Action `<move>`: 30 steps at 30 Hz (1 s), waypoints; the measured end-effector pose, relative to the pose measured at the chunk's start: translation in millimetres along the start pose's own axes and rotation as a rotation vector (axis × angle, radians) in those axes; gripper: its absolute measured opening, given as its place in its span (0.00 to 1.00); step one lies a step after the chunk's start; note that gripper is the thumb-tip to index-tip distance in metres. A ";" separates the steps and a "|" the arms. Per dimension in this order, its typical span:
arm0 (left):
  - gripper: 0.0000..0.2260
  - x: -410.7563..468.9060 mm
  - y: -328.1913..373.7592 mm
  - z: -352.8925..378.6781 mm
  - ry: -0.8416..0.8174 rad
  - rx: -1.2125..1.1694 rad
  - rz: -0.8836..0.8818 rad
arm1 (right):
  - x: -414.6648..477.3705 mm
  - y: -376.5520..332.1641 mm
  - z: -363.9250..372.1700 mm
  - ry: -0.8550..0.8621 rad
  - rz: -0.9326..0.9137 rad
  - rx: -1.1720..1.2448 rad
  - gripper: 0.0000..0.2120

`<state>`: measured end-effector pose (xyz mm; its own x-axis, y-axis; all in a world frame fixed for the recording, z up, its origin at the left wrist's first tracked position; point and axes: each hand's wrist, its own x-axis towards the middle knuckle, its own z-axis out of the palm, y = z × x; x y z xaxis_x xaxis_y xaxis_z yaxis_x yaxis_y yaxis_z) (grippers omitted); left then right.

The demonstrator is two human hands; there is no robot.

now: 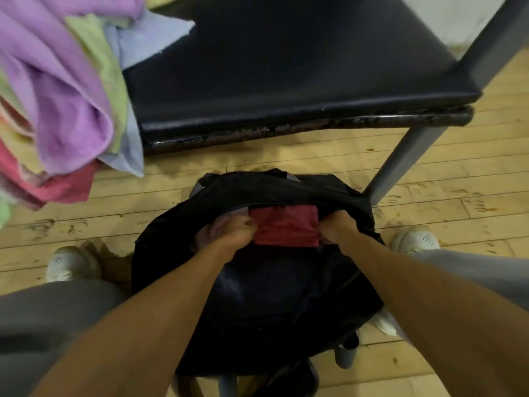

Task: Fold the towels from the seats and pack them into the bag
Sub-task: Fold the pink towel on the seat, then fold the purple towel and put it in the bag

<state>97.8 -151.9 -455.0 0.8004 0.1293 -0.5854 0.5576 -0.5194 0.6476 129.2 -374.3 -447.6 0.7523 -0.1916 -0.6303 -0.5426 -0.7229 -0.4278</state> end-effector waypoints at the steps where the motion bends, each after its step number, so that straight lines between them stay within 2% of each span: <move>1: 0.10 -8.4 5.4 -8.7 -0.017 -0.018 0.006 | -6.3 -4.7 -7.9 -0.021 -0.025 0.027 0.11; 5: 0.08 -61.5 43.2 -40.0 -0.103 -0.181 0.065 | -56.8 -33.8 -44.6 -0.093 -0.158 0.041 0.07; 9: 0.10 -108.3 78.1 -73.9 -0.145 -0.078 0.215 | -112.4 -66.6 -80.5 -0.098 -0.308 0.108 0.07; 17: 0.09 -197.7 118.5 -160.8 -0.022 -0.085 0.468 | -206.7 -142.8 -126.9 0.042 -0.670 0.101 0.07; 23: 0.08 -227.2 103.1 -244.5 0.191 -0.132 0.599 | -244.7 -215.0 -116.9 0.065 -0.840 0.089 0.05; 30: 0.11 -214.9 59.9 -311.6 0.687 -0.107 0.586 | -249.3 -285.4 -63.8 0.054 -0.951 0.131 0.03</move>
<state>27.8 52.4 -138.4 0.8981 0.3622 0.2495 0.0099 -0.5838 0.8119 120.4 -162.6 -127.1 0.9135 0.4042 0.0465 0.2684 -0.5127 -0.8155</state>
